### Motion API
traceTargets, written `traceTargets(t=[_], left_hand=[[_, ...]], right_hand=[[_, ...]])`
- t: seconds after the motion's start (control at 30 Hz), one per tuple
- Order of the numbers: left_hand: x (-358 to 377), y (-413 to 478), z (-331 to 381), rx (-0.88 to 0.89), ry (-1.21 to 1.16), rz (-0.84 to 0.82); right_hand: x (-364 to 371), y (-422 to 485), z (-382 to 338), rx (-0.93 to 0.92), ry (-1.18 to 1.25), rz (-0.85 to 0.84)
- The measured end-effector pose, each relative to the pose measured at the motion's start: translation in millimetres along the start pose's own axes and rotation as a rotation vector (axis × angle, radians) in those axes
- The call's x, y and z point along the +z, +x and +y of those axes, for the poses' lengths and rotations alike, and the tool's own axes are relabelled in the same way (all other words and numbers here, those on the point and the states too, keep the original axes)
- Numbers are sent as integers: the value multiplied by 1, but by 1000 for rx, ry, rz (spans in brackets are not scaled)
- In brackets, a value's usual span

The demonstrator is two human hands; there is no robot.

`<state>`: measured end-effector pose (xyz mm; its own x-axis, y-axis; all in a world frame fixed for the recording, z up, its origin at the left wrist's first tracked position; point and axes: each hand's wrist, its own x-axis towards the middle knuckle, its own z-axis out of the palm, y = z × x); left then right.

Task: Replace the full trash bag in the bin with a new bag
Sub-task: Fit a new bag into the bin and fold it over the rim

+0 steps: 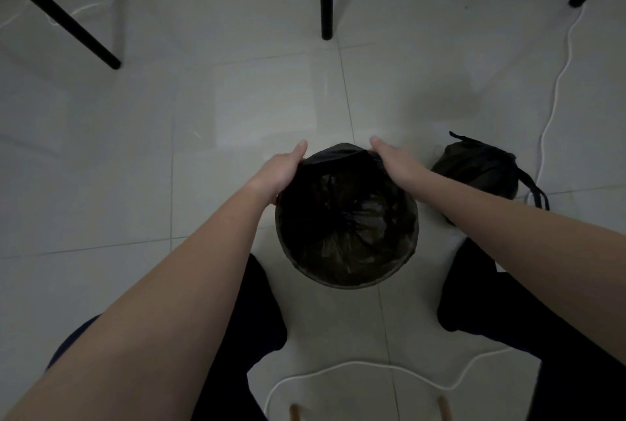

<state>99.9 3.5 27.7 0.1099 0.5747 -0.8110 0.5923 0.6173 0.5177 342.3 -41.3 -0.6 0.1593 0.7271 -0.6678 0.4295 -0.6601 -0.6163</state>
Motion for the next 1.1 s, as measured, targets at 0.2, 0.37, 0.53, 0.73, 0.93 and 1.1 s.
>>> traceTargets(t=[0.2,0.37,0.53,0.73,0.93,1.1], left_hand=[[6,12,-19,-151,71,-79],[-4,-2,-30,-176,103,-21],[-8,-35,-42,-245,107,31],[17,-73,-78,-424,-18,-107],[23,-68,-71,-184,-273,47],[14,-57,-57,-99,-350,17]], right_hand=[[18,10,15,136,-140,-44],[-2,2,12,40,-151,-8],[-27,-34,17,202,-63,-50],[-21,-77,46,339,134,-171],[-10,-81,53,306,366,-77],[-10,-73,52,334,549,-110]])
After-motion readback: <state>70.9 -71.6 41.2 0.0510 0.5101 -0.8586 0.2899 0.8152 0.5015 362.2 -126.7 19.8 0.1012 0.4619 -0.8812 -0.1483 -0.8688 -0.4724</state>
